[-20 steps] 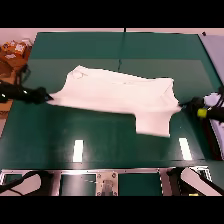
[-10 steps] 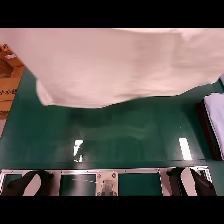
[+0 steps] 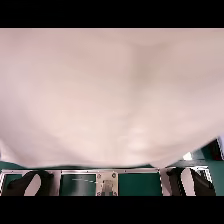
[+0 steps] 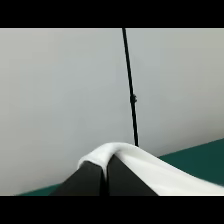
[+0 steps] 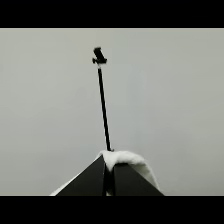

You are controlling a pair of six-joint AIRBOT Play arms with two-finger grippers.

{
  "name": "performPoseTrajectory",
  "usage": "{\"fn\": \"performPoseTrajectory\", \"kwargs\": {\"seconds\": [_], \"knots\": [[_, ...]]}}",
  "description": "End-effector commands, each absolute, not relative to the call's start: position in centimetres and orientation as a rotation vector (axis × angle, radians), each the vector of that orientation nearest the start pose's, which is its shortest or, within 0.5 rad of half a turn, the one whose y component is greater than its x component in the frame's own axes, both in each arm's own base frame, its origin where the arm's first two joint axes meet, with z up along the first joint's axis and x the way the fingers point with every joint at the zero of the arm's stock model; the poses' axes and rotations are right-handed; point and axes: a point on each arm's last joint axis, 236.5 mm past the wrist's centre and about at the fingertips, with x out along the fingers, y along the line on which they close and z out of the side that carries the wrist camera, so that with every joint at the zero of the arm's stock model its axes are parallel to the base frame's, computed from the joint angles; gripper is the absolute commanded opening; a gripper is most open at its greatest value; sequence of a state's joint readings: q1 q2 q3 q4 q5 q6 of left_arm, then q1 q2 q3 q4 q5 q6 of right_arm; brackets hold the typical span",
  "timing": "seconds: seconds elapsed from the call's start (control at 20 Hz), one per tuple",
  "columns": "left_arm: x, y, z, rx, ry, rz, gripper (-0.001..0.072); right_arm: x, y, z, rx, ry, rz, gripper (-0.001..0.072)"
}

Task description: Fold the shirts.

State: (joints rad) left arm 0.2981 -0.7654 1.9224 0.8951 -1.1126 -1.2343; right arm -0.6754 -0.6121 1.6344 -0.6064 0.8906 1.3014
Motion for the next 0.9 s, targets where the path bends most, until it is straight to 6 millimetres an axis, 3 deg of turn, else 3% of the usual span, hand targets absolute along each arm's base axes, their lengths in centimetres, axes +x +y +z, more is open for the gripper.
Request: {"fn": "performPoseTrajectory", "kwargs": {"seconds": [0.0,0.1,0.2,0.35,0.5,0.6,0.7,0.85], "knots": [[30.3,-5.5,46.6,-0.085,0.083,-0.341,0.0024,29.1,-2.7,47.0,0.368,-0.109,0.095,0.0019],[35.8,-5.4,39.9,-0.18,0.242,-0.416,0.0024,33.9,-4.7,39.7,0.459,0.052,0.108,0.0018],[40.8,-5.5,32.0,-0.282,0.414,-0.466,0.0024,38.6,-5.5,31.5,0.562,0.226,0.126,0.0019],[46.5,-7.1,20.3,-0.334,0.626,-0.501,0.0023,44.7,-5.2,20.1,0.659,0.453,0.142,0.0019],[51.7,-7.0,11.6,-0.415,0.729,-0.437,0.0023,49.6,-5.2,10.9,0.741,0.597,0.102,0.0019],[53.8,-6.2,7.6,-0.467,0.761,-0.39,0.0023,52.1,-5.0,6.1,0.778,0.683,0.099,0.0019],[54.9,-5.8,4.2,-0.494,0.799,-0.361,0.0023,54.3,-5.3,2.7,0.801,0.732,0.094,0.0019],[55.5,-5.3,1.4,-0.496,0.829,-0.337,0.0023,56.4,-5.4,0.7,0.825,0.766,0.125,0.0019]]}}
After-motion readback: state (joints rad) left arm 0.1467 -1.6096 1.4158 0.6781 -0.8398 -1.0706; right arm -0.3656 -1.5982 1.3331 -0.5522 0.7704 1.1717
